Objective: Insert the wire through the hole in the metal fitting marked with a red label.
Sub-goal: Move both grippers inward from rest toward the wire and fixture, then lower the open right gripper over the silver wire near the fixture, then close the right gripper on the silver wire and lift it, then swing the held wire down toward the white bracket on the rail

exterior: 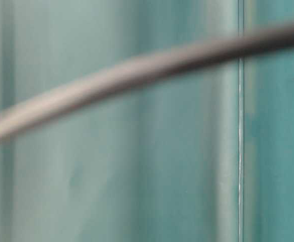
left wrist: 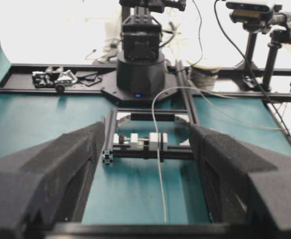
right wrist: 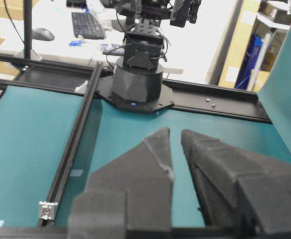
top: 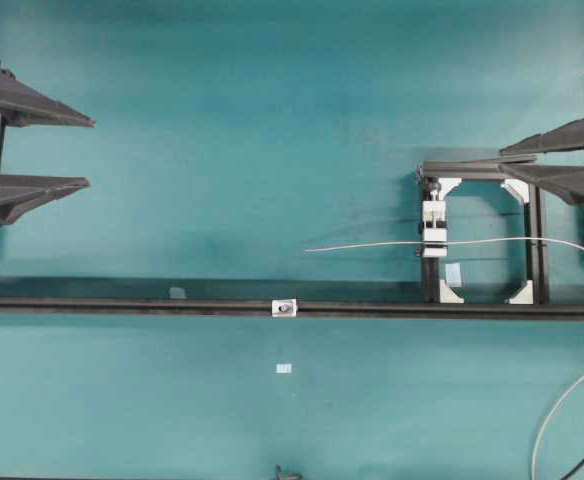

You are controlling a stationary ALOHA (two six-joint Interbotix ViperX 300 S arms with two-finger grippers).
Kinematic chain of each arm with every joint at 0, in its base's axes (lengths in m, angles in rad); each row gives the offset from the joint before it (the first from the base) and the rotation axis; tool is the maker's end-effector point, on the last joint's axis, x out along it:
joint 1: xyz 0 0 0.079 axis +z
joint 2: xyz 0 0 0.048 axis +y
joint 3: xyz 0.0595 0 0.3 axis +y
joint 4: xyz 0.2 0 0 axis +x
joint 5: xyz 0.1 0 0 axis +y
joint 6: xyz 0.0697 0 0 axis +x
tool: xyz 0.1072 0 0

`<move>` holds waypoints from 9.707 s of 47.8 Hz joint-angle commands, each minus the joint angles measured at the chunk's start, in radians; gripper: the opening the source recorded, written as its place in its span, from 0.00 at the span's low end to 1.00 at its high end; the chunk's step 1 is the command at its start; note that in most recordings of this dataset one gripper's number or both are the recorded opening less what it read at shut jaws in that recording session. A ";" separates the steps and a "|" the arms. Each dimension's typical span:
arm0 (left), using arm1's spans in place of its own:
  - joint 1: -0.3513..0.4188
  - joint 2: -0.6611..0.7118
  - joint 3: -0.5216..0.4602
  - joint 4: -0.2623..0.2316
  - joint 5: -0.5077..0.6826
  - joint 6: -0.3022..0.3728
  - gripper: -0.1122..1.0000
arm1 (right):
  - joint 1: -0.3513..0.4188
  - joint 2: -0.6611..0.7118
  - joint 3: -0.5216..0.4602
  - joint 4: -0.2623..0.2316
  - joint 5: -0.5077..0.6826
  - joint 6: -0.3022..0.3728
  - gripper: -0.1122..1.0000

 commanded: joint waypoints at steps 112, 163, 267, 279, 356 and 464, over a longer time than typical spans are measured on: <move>-0.005 0.495 -0.003 -0.034 -0.132 0.017 0.56 | -0.002 0.548 -0.161 0.018 0.084 0.239 0.72; 0.011 0.726 -0.049 -0.037 -0.135 0.009 0.56 | 0.028 0.779 -0.206 0.018 0.086 0.264 0.72; 0.011 0.742 -0.052 -0.037 -0.135 0.009 0.55 | 0.064 0.939 -0.267 0.018 0.117 0.278 0.67; 0.011 0.741 -0.052 -0.037 -0.135 0.009 0.55 | 0.064 0.942 -0.267 0.018 0.112 0.278 0.67; 0.011 0.736 -0.060 -0.037 -0.135 -0.011 0.48 | 0.064 0.867 -0.261 0.005 0.129 0.273 0.09; -0.244 0.744 -0.035 -0.064 -0.328 -0.080 0.49 | 0.307 0.813 -0.170 0.201 -0.183 0.265 0.09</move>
